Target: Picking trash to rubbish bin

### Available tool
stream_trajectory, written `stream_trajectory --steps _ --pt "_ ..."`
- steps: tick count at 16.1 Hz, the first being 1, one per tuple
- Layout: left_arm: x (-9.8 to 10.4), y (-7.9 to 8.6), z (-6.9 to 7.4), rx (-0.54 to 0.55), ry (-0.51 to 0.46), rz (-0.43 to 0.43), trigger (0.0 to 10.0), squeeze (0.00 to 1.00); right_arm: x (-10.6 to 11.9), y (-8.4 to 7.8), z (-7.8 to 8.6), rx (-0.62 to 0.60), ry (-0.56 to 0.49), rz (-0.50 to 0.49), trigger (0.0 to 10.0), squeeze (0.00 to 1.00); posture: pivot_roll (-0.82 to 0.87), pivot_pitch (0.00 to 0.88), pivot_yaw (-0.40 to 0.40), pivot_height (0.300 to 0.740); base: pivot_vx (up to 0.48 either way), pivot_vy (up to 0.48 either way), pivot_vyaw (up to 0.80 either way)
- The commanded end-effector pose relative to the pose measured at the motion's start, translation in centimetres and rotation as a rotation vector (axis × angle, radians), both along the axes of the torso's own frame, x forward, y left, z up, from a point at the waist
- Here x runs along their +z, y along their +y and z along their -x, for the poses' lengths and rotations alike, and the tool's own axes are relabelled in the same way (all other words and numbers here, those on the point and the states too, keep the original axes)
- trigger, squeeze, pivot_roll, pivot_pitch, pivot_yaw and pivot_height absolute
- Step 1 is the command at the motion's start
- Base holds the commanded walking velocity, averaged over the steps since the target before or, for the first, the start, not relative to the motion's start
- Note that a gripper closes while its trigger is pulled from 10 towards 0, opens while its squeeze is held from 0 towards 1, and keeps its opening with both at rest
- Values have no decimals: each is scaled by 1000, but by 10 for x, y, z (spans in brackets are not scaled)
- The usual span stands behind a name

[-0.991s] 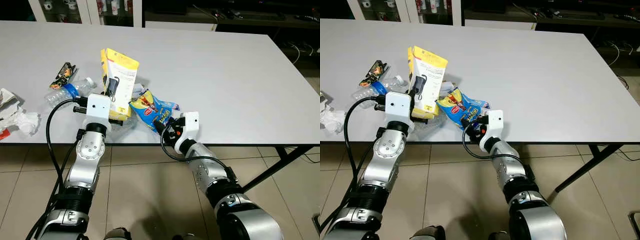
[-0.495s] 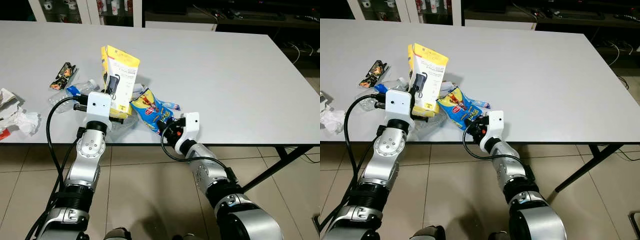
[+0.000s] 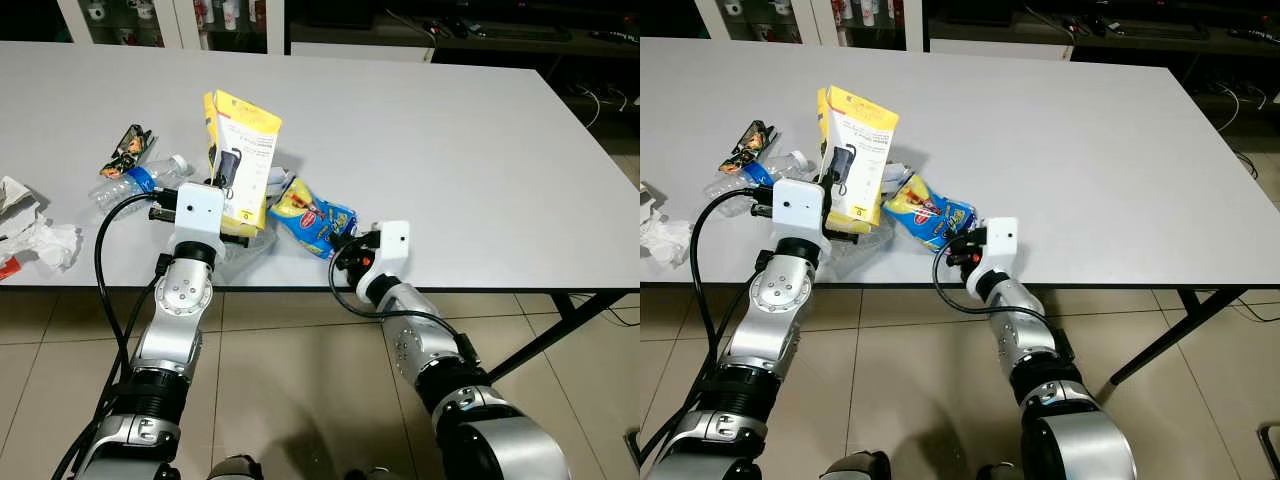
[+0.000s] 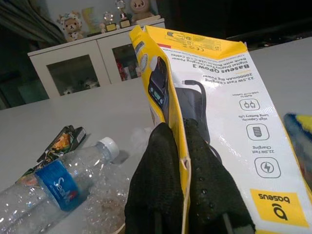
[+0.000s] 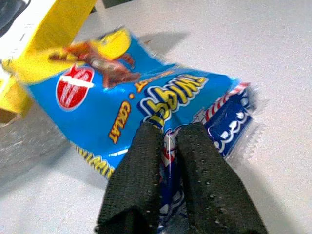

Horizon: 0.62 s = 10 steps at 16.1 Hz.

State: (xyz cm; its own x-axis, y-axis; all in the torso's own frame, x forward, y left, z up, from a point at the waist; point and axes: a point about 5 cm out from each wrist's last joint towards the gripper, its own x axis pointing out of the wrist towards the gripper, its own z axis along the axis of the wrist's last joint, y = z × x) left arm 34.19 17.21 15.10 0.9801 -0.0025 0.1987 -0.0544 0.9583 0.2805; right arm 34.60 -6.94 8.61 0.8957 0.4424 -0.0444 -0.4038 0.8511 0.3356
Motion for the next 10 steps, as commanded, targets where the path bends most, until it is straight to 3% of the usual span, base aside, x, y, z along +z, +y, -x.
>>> stream_trajectory --steps 1,4,5,10 --pt "3 -6 -2 -20 -14 -10 10000 0 14 -7 -8 -41 -52 -5 0 0 41 81 -71 740 0 0 0" --pt "3 -7 -2 -22 -16 -7 10000 0 25 -11 -14 -81 -86 -16 0 0 41 82 -72 740 0 0 0" --pt "3 -7 -2 -22 -17 -5 10000 0 31 -13 -16 -95 -106 -26 10000 0 41 82 -72 740 0 0 0" --pt "6 -10 -2 -27 -36 16 10000 0 67 -23 -28 -186 -238 -91 10000 0 37 83 -71 740 0 0 0"
